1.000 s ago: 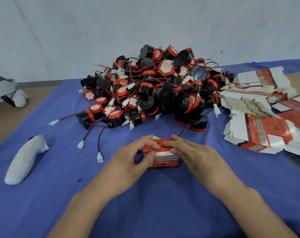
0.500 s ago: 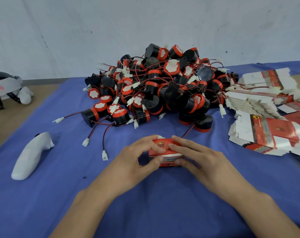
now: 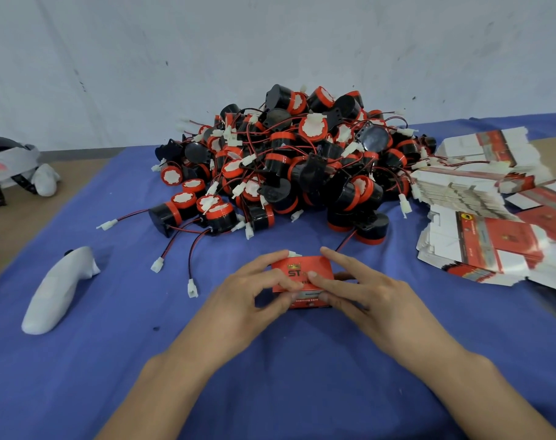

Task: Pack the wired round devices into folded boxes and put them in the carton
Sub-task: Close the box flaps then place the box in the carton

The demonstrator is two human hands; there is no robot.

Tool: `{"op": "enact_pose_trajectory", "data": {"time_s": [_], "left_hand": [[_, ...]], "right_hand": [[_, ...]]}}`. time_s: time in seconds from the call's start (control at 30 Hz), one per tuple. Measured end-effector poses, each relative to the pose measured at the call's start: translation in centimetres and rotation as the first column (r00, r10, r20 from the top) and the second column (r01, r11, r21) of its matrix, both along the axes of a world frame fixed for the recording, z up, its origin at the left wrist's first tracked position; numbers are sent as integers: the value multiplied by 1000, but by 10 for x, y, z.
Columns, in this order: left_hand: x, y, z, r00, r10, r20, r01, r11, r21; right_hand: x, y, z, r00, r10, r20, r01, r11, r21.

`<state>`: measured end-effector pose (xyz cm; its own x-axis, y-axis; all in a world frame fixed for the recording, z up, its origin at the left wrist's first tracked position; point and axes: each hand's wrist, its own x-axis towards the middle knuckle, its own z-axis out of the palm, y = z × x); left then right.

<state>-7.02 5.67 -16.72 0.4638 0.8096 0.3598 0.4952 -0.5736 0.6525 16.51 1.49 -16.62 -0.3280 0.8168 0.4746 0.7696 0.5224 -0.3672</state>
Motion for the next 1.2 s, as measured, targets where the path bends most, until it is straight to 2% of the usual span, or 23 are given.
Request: {"op": "enact_pose_trajectory", "data": {"time_s": [0.1, 0.27, 0.37, 0.43, 0.57, 0.67, 0.73, 0.87, 1.03, 1.13, 1.2], "left_hand": [[2, -3, -1, 1000, 16, 9, -16, 1000, -6], [9, -4, -2, 1000, 5, 17, -5, 1000, -30], [15, -5, -3, 997, 79, 3, -78, 989, -124], [21, -6, 0, 991, 122, 45, -109, 968, -227], [34, -9, 13, 937, 206, 283, -72, 904, -421], [45, -15, 21, 865, 286, 411, -51, 867, -496], [55, -21, 25, 839, 316, 443, -63, 865, -498], [70, -28, 29, 820, 325, 471, -102, 893, -439], [72, -27, 34, 819, 278, 503, -35, 898, -439], [72, -27, 32, 842, 272, 465, -60, 905, -420], [73, -27, 30, 827, 291, 481, -80, 908, -412]], "right_hand": [[-2, 2, -4, 996, -7, -90, 2, 999, -47], [-7, 8, -4, 944, -28, -328, -83, 944, -318], [-10, 12, -3, 903, -66, -424, -103, 926, -364], [-13, 13, 1, 848, -97, -521, -137, 910, -391], [-22, 11, 12, 733, -121, -669, -160, 926, -342], [-36, 7, 12, 602, -146, -785, -185, 931, -315], [-45, 4, 10, 536, -181, -824, -189, 926, -326], [-51, 5, 11, 473, -207, -856, -142, 941, -306], [-49, 7, 17, 291, -223, -931, -157, 948, -276], [-48, 7, 15, 291, -220, -931, -180, 943, -279], [-48, 8, 15, 293, -216, -931, -217, 934, -285]]}}
